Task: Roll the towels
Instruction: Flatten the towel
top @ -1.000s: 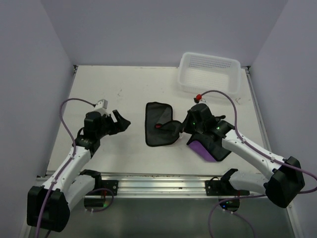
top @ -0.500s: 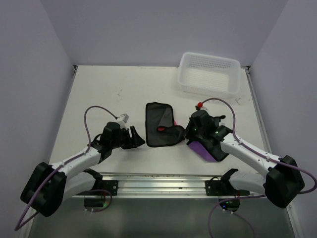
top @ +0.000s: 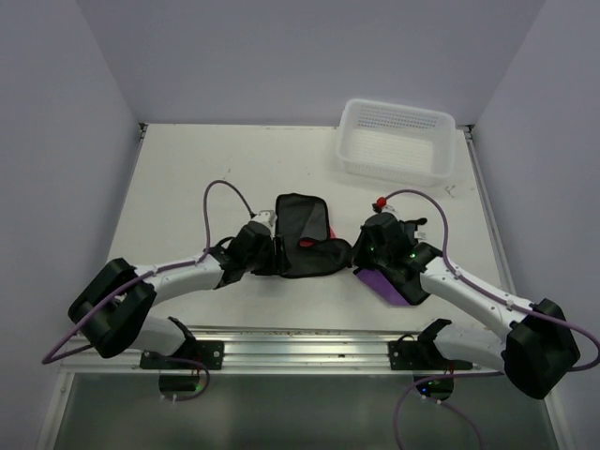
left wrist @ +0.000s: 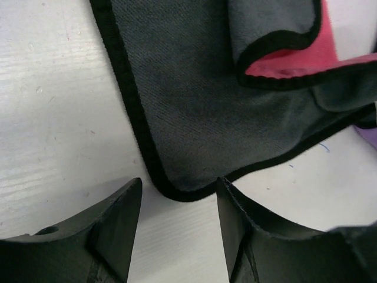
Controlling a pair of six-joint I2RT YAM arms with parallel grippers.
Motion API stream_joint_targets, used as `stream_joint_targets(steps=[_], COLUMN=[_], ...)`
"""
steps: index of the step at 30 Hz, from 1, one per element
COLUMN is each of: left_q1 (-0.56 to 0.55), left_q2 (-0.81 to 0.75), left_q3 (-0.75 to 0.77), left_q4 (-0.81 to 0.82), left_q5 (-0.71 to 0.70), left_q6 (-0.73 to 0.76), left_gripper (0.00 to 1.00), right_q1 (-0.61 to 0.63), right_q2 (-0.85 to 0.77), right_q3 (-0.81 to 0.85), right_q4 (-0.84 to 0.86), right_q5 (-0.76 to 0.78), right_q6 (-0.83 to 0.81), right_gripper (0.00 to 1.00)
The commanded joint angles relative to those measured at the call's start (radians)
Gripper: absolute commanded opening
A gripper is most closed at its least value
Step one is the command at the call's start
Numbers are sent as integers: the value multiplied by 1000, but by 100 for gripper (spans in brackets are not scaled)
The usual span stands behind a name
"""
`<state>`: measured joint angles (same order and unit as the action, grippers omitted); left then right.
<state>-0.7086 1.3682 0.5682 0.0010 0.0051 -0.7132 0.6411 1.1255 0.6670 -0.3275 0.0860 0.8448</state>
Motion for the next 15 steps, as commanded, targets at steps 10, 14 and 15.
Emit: stream_joint_targets(steps=[10, 14, 15], left_q1=[-163, -178, -180], left_q2=[196, 195, 193], left_q3=[225, 202, 196], left_q4=[-306, -328, -328], left_q5=[-333, -355, -356], left_q6=[11, -11, -14], left_gripper=[31, 17, 9], right_q1=[-4, -4, -3], right_q2=[-59, -75, -82], right_q3=[-46, -56, -58], right_q4=[35, 33, 34], right_q5=[23, 17, 17], right_q6=[-4, -3, -3], right_gripper=[0, 0, 0])
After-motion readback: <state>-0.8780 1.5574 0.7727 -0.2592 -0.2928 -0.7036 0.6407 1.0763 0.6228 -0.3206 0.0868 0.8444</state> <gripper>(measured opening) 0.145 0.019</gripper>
